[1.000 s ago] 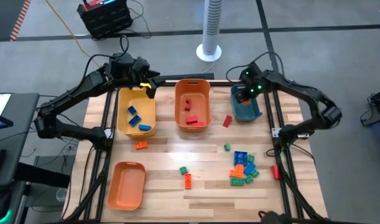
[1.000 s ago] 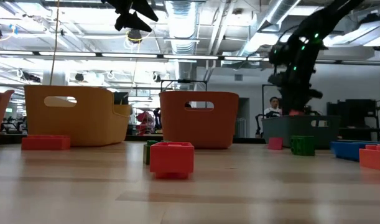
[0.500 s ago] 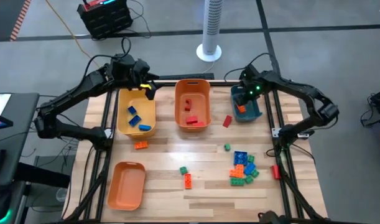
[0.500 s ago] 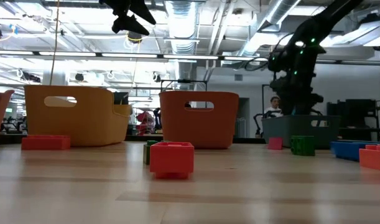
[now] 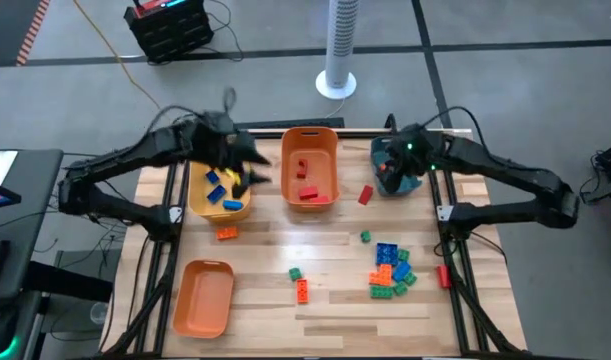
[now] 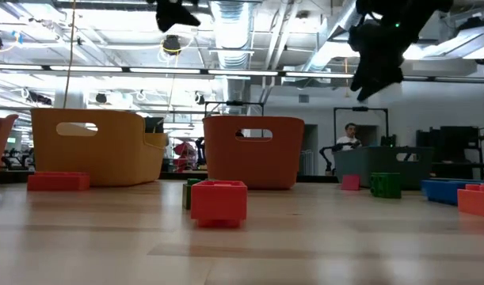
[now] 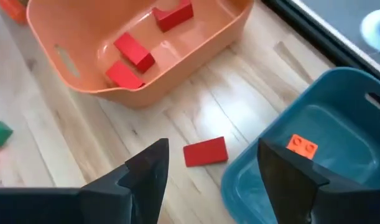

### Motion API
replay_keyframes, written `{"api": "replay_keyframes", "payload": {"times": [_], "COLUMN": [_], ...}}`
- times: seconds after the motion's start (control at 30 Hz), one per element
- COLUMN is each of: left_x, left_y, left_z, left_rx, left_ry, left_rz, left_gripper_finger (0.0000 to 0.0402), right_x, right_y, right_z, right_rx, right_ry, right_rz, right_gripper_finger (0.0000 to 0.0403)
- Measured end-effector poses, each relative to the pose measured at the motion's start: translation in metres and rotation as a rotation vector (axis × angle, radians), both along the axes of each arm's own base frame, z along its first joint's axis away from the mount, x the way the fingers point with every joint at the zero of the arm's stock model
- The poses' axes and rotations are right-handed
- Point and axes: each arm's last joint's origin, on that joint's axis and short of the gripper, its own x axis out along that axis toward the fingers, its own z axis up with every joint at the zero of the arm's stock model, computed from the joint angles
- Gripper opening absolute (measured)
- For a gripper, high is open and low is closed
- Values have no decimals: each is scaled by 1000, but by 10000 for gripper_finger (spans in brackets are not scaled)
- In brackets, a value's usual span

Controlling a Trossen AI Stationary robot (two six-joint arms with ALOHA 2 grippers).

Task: Sort blocks
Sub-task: Put the orange game piece into the blue bin

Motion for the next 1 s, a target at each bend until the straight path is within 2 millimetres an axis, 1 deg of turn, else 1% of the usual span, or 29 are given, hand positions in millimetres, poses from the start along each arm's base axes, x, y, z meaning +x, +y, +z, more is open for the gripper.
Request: {"api": "replay_keyframes", "payload": {"times": [0.1,0.2,0.3,0.4,0.47,0.53,0.67,0.8,0.9,1.0], "left_x": [20,40,61,83,95,103,112,116,120,125], "left_y": [-28,-54,-83,-116,-136,-152,-172,-186,-194,-201], "left_z": [-12,-27,-47,-69,-83,-96,-116,-135,-143,-146], "left_rx": [-119,-278,-468,-645,-730,-804,-950,-1021,-1052,-1031], "left_ry": [57,133,228,298,316,339,392,457,488,532], "left_rz": [-54,-33,76,170,224,313,470,572,623,667], "left_gripper_finger": [240,240,240,240,240,240,232,214,203,194], "right_x": [4,8,11,12,13,14,14,14,14,14], "right_y": [1,1,3,7,9,11,13,13,13,13], "right_z": [2,3,2,2,2,2,2,2,2,2], "right_rx": [-7,-10,-14,-46,-77,-96,-98,-115,-129,-134], "right_ry": [-40,-69,-56,-40,-26,-18,-7,0,7,10], "right_rz": [-38,-41,-13,49,99,133,152,171,189,196], "right_gripper_finger": [254,254,254,254,254,254,254,254,254,254]}}
